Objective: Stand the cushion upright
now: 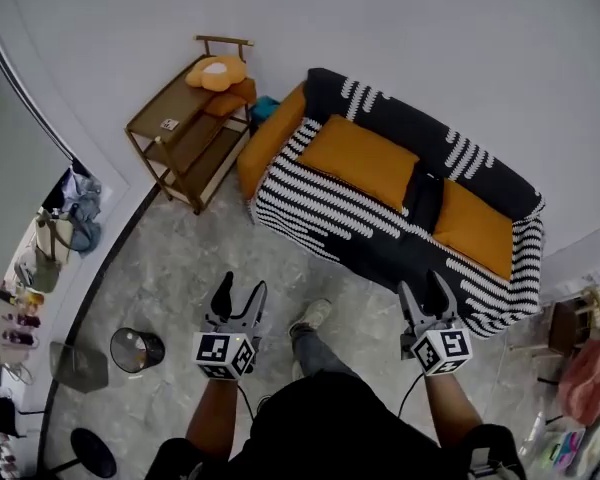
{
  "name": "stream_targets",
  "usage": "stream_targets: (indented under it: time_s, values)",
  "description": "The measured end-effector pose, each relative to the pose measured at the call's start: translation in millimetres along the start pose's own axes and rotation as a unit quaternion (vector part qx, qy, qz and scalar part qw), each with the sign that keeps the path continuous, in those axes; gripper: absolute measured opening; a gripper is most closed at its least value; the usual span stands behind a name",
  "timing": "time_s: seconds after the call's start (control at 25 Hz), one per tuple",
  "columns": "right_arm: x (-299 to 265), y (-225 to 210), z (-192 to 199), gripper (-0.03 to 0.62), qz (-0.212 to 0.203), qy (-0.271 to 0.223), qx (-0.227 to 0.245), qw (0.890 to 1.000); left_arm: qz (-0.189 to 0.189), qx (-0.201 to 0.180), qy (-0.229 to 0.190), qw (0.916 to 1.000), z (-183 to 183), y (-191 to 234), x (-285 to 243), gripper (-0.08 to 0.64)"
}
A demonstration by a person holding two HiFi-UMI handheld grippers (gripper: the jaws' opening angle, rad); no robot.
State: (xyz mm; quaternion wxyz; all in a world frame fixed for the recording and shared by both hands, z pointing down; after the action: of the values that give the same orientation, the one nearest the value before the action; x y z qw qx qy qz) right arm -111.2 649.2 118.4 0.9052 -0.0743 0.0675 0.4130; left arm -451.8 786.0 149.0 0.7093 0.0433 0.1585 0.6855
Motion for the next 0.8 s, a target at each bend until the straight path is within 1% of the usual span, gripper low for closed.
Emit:
stream_targets:
  time_s: [0.12, 0.24, 0.4, 0.48, 0.6, 0.68, 0.8]
  values:
    - [-44, 1, -2, 0.292, -0.026, 0.002, 0.012, 1.000, -0.014, -0.001, -0.006, 0.9999, -11, 15, -19, 0.304]
    - [-97, 3, -3, 0.290, -0.037, -0.004, 0.001, 0.999, -0.029, -0.012, -0.016, 0.9994, -30, 34, -38, 0.304]
    - [-173, 22, -7, 0.290, -0.060, -0.002, -0.005, 0.998, -0.053, -0.012, -0.019, 0.9984, -52, 74, -65, 0.304]
    - [-204, 31, -16, 0.290, -0.078, -0.008, 0.004, 0.997, -0.061, -0.013, -0.020, 0.9979, -63, 94, -83, 0.304]
    - [-237, 41, -31, 0.290, -0.099, -0.025, 0.033, 0.994, -0.067, -0.019, -0.023, 0.9973, -76, 118, -117, 0.304]
    - [-251, 35, -37, 0.290, -0.093, -0.033, 0.038, 0.994, -0.059, -0.021, -0.025, 0.9977, -84, 123, -143, 0.304]
    - [-266, 9, -40, 0.290, -0.061, -0.033, 0.023, 0.997, -0.038, -0.028, -0.023, 0.9986, -91, 121, -181, 0.304]
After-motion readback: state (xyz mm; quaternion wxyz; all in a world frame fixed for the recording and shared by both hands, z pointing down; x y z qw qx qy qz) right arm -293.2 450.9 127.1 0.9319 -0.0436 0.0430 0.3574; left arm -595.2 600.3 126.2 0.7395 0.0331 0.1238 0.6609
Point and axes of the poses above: the fingertips, and each gripper's own axes: x backward along the fingers, y to its left, z out of its underside, the point moved 4 cm from there along x, backward along the fingers, and after that the axes turned 3 degrees about x, right-handed, at the moved point
